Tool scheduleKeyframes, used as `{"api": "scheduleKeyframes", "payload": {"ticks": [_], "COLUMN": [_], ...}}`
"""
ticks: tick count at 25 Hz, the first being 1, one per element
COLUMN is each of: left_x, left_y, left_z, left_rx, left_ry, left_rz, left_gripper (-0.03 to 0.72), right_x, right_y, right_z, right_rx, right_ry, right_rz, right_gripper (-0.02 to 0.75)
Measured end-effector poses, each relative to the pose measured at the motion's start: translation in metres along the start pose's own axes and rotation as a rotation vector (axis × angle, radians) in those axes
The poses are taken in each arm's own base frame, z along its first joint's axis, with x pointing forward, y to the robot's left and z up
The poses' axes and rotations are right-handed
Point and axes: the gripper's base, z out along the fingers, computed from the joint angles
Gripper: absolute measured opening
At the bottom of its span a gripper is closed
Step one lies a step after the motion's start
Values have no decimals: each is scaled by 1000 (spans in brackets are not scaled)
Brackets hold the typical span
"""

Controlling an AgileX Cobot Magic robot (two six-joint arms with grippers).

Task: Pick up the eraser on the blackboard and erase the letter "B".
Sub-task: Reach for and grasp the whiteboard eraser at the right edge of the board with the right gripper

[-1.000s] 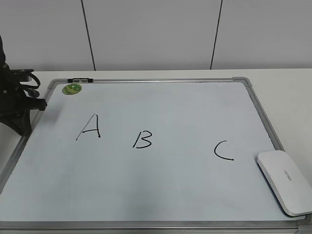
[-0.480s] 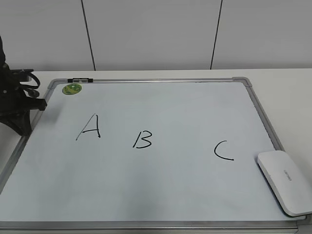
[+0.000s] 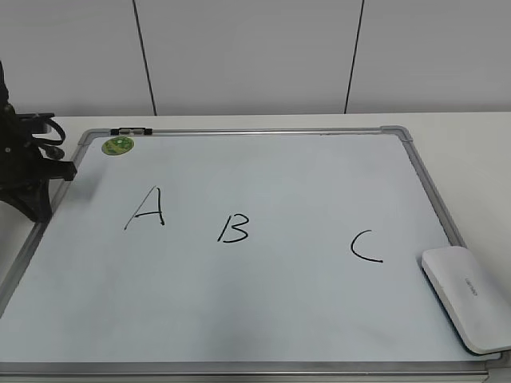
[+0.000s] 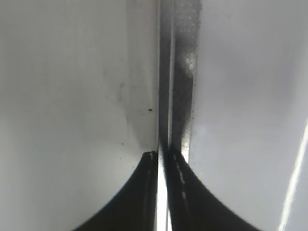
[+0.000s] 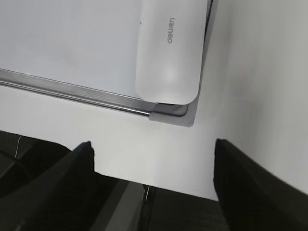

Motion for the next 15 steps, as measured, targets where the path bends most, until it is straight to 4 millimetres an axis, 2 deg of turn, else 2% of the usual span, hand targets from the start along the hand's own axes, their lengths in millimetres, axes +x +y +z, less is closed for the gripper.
{"api": "scheduleKeyframes", "payload": {"ticks": [5, 9, 15], "left_x": [0, 0, 0], "left_y": [0, -1, -1], "left_z": [0, 0, 0], "left_rx": [5, 7, 9], "left_ry": [0, 0, 0], "left_rz": [-3, -5, -6], "left_gripper": [27, 28, 28], "right_x": [-24, -46, -64], "right_y": [-5, -10, -13], "right_z": [21, 36, 56], "right_rx": [-4, -7, -19], "right_ry": [63, 87, 132], "right_rz": [5, 6, 22], "right_gripper": [580, 631, 662]}}
